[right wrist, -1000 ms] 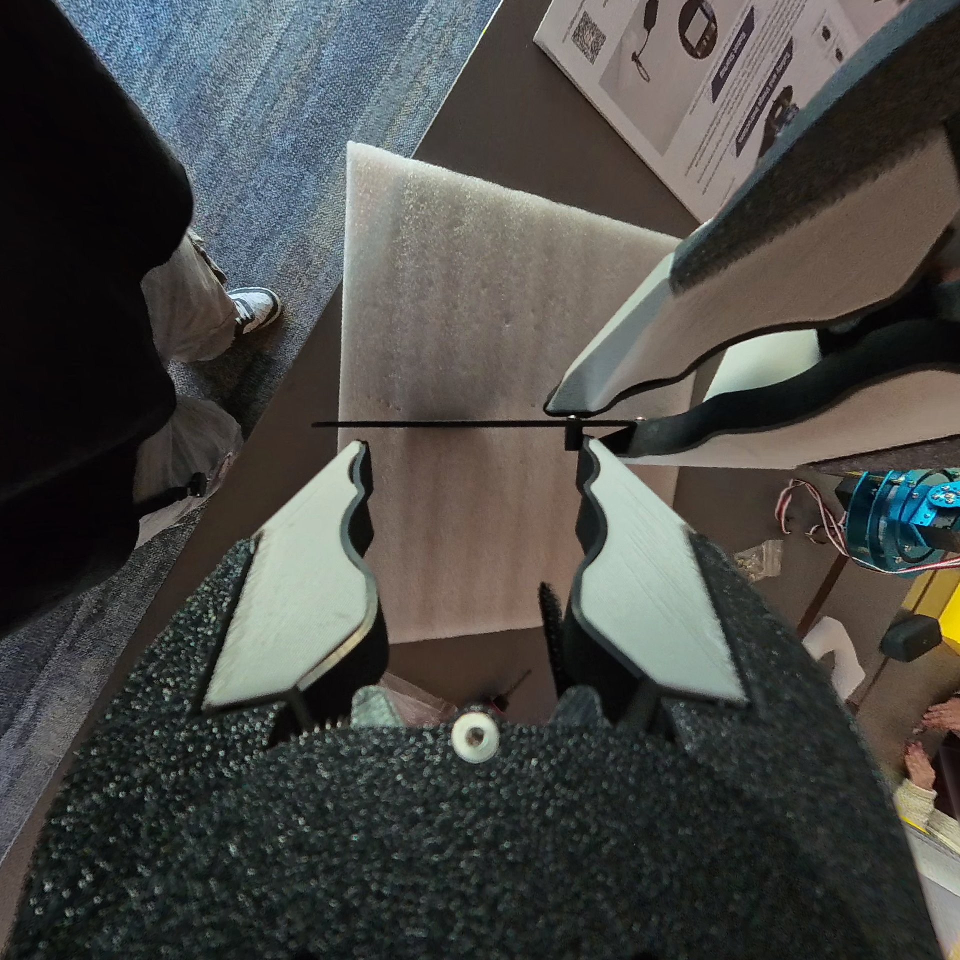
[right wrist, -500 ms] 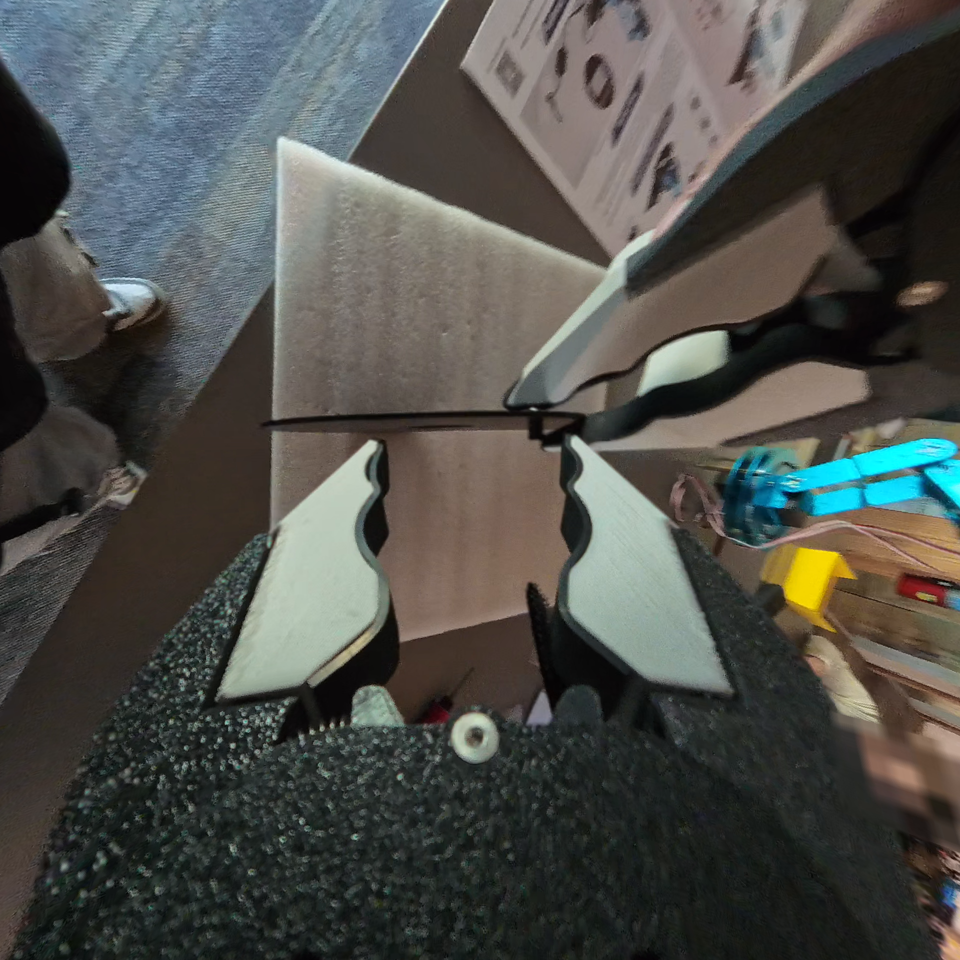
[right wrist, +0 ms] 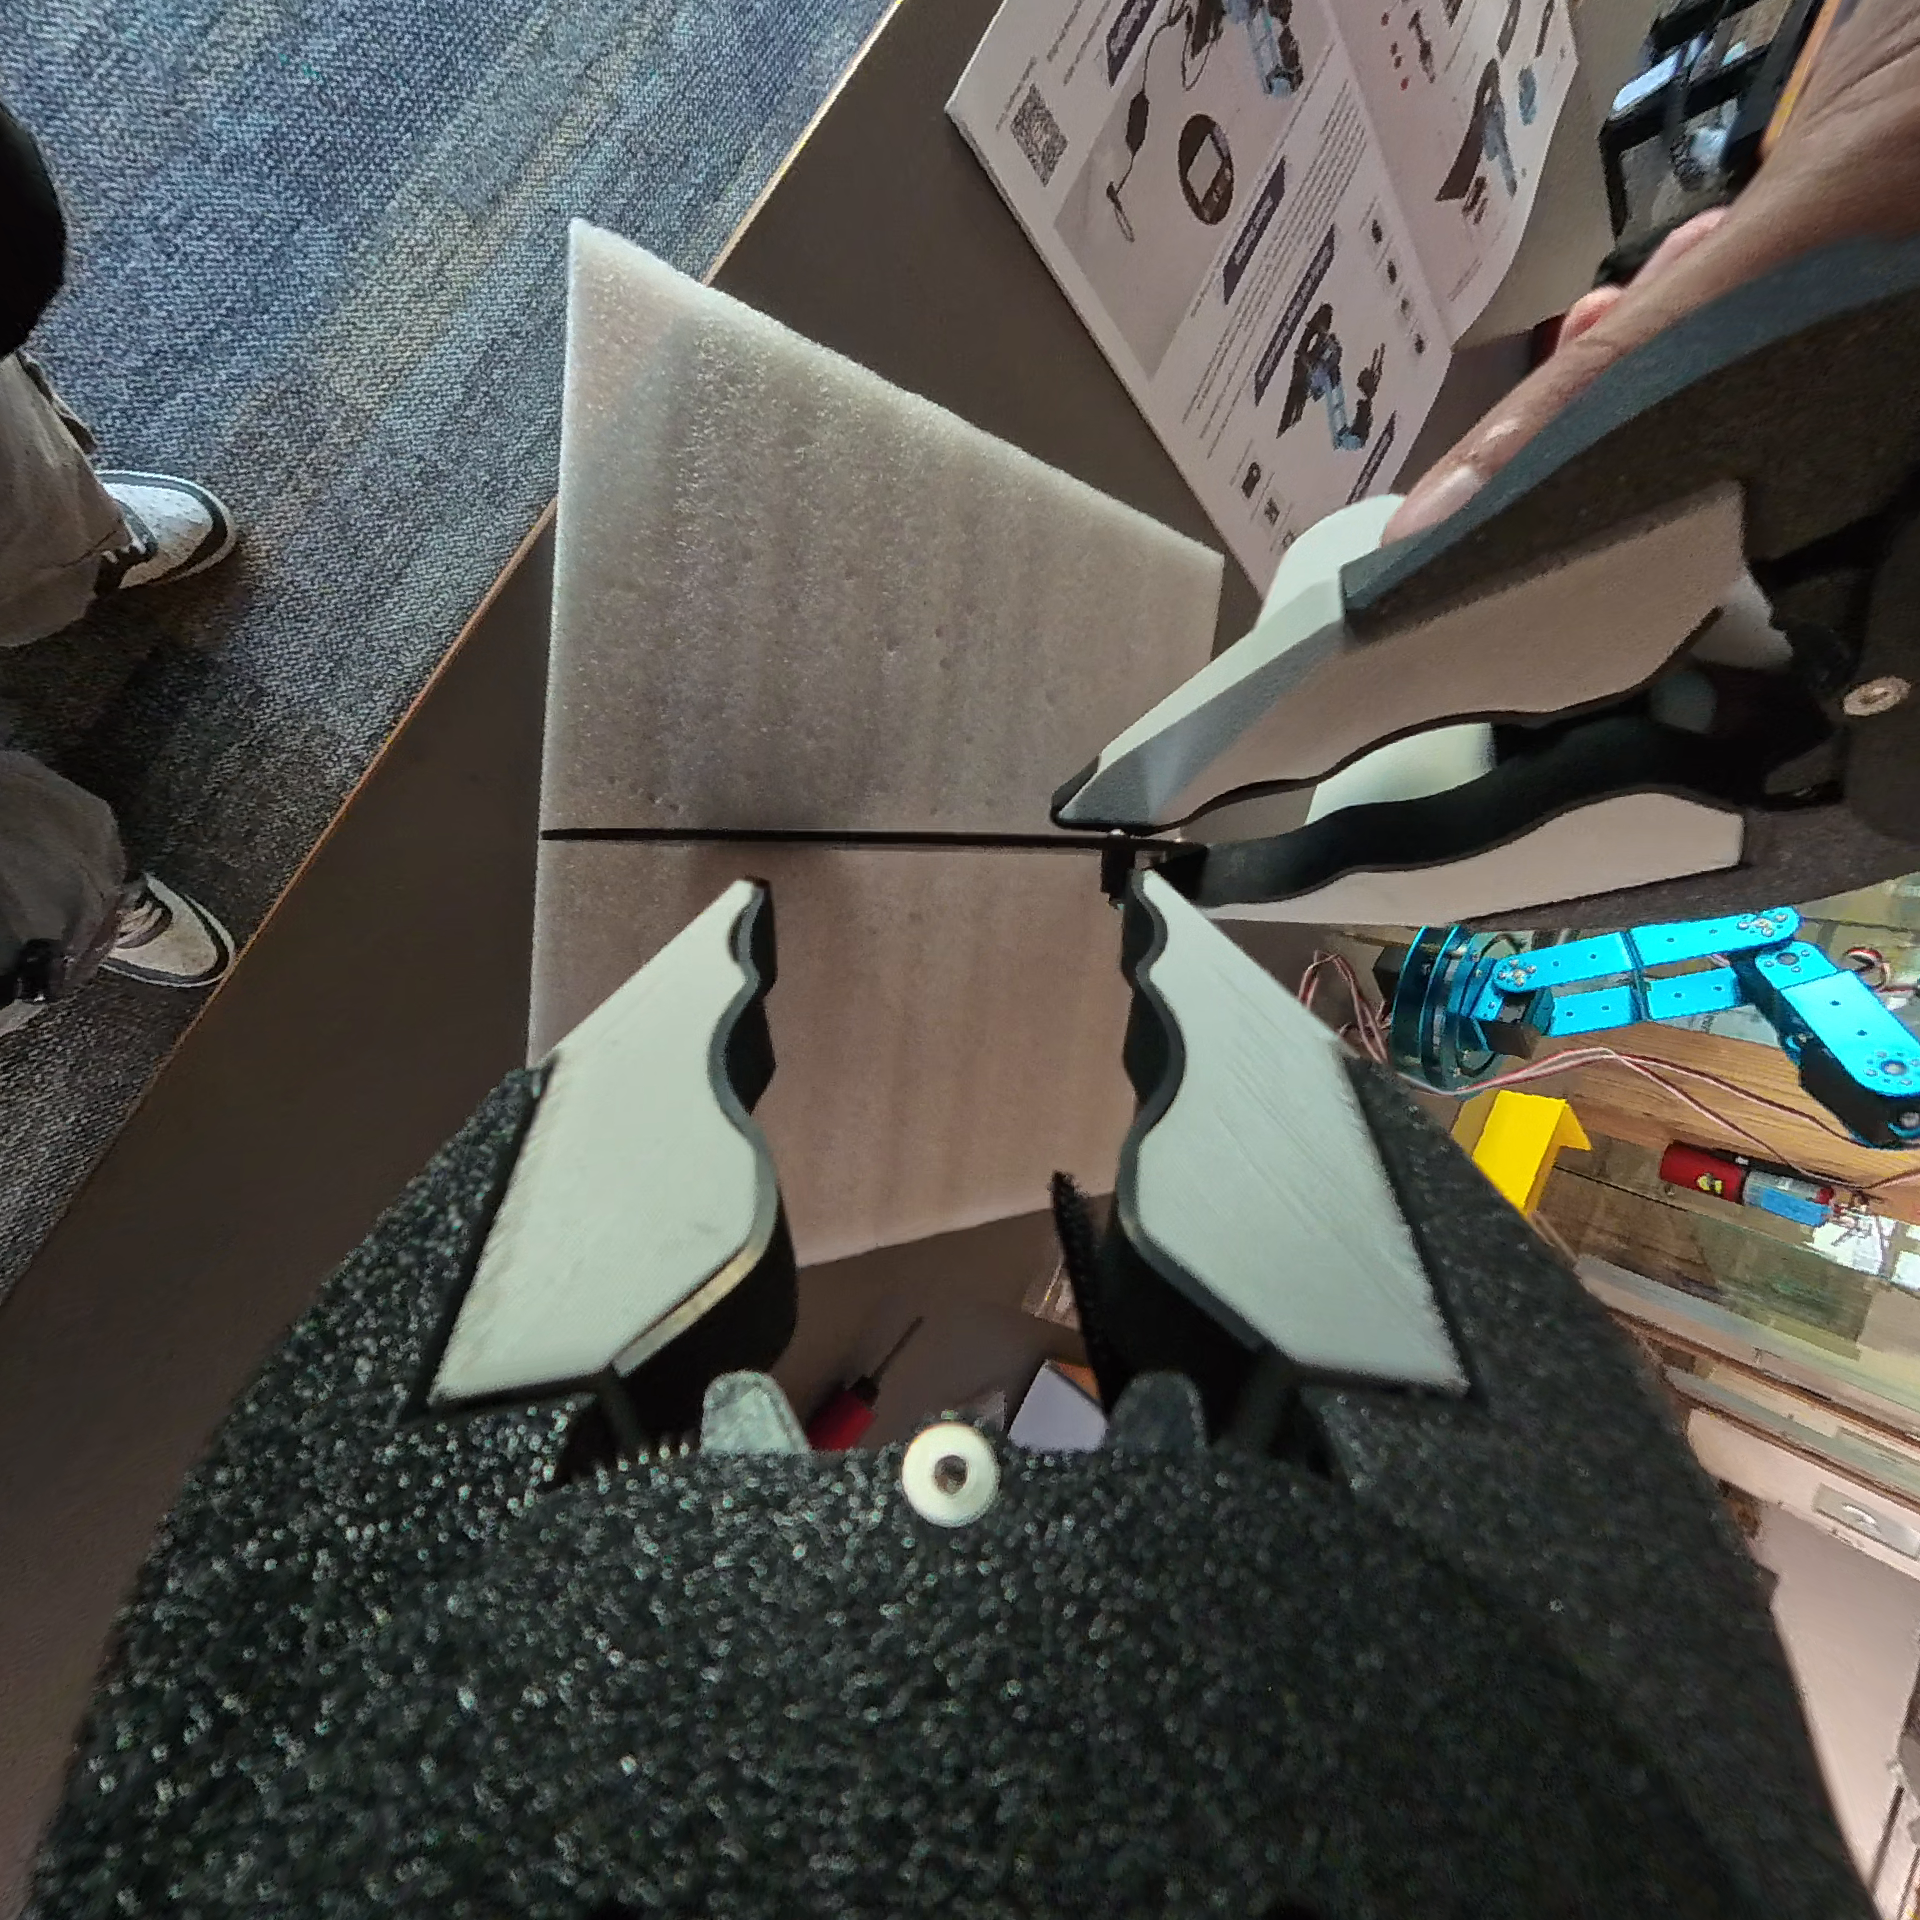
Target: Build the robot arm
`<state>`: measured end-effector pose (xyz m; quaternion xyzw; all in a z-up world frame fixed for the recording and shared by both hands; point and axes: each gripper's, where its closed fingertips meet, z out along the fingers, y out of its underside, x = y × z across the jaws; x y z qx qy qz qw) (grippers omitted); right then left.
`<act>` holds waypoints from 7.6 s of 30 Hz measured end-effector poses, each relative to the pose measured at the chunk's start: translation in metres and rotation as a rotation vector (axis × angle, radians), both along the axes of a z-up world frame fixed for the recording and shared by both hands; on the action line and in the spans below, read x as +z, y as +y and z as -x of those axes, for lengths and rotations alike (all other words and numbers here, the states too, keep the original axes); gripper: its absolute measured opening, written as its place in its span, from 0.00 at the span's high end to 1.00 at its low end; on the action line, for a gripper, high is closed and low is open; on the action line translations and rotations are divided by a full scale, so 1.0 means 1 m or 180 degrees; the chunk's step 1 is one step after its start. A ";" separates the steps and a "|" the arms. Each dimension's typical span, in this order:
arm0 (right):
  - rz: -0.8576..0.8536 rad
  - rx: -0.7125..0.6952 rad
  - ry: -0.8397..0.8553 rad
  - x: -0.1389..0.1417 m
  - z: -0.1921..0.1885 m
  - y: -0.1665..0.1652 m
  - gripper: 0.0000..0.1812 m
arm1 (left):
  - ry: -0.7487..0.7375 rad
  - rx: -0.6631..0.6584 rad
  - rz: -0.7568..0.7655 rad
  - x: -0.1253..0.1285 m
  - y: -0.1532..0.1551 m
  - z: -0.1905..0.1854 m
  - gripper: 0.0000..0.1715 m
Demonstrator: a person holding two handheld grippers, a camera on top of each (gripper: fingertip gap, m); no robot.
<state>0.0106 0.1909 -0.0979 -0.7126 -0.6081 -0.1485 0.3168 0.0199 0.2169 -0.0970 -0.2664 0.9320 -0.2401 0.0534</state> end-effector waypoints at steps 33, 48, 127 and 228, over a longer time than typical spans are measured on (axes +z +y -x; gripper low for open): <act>0.0013 -0.0085 -0.0339 -0.007 -0.013 0.001 0.60 | -0.0114 -0.0046 0.0003 0.000 -0.004 -0.009 0.88; -0.0214 -0.0043 -0.0270 -0.002 -0.009 0.014 0.61 | -0.0099 0.0005 -0.0011 0.000 -0.001 -0.003 0.88; -0.1782 -0.3588 0.3334 -0.036 -0.005 -0.009 1.00 | 0.0233 -0.1601 -0.0548 -0.132 -0.177 -0.203 0.98; -0.1401 -0.3593 0.3084 -0.038 -0.012 -0.005 1.00 | -0.1530 0.4720 0.0357 -0.124 0.031 0.058 0.86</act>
